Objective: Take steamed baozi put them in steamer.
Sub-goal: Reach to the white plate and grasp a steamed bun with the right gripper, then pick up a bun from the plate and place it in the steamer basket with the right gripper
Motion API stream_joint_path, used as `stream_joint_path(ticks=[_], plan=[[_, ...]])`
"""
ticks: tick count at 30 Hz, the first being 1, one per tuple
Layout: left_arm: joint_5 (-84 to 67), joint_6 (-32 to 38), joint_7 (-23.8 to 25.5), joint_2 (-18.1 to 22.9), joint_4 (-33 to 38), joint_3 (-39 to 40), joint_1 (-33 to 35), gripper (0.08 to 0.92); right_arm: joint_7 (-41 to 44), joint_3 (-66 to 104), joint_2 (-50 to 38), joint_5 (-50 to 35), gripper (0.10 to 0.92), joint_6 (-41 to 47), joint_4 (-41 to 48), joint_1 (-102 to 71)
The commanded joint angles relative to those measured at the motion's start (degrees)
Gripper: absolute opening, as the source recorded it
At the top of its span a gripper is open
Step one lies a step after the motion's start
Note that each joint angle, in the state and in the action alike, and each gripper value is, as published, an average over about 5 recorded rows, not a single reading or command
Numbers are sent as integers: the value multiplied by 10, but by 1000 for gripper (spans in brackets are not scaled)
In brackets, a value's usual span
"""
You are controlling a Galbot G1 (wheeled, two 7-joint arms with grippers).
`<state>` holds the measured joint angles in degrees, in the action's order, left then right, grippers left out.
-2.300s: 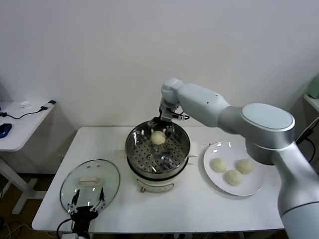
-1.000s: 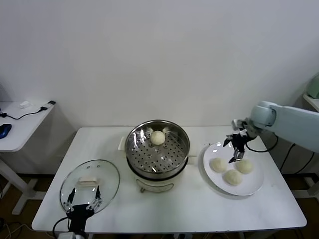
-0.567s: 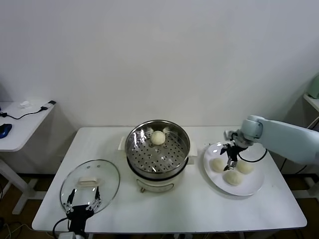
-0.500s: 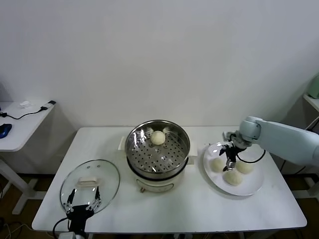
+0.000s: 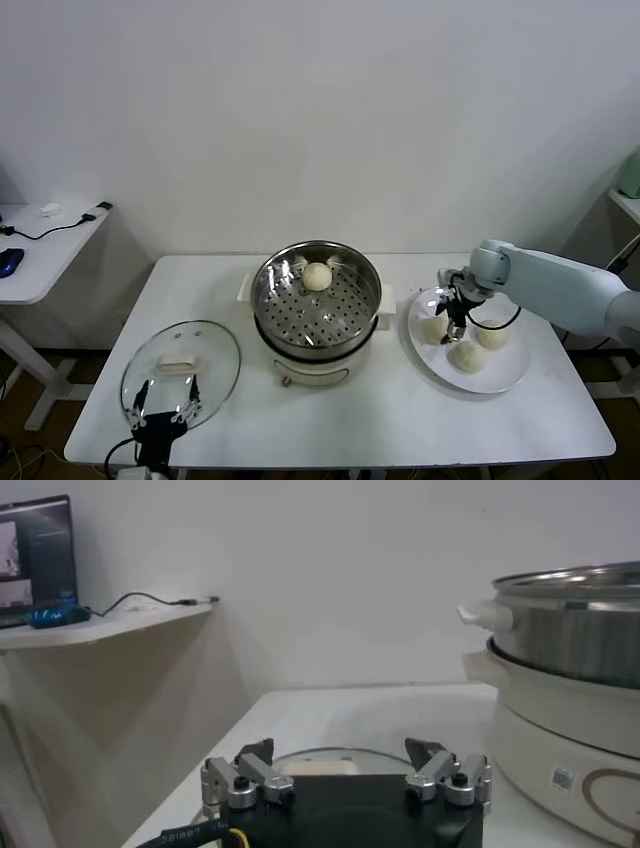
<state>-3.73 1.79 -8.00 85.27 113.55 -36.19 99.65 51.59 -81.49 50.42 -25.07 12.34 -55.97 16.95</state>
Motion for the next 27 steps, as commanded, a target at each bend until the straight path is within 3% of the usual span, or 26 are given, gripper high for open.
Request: stream_joint_path(ticks=[1, 8, 15, 21, 27], plan=[[2, -1, -2, 1, 5, 2, 2, 823, 14, -8, -11, 0, 699, 0, -34, 41], [3, -3, -5, 0, 14, 5, 4, 823, 62, -77, -41, -61, 696, -14, -101, 212], [5, -7, -6, 1, 28, 14, 5, 823, 82, -153, -10, -176, 701, -3, -165, 395], [11, -7, -8, 2, 38, 21, 9, 823, 33, -147, 62, -295, 704, 45, -243, 453], [16, -6, -9, 4, 47, 28, 13, 823, -30, -121, 158, -344, 704, 83, -266, 406]])
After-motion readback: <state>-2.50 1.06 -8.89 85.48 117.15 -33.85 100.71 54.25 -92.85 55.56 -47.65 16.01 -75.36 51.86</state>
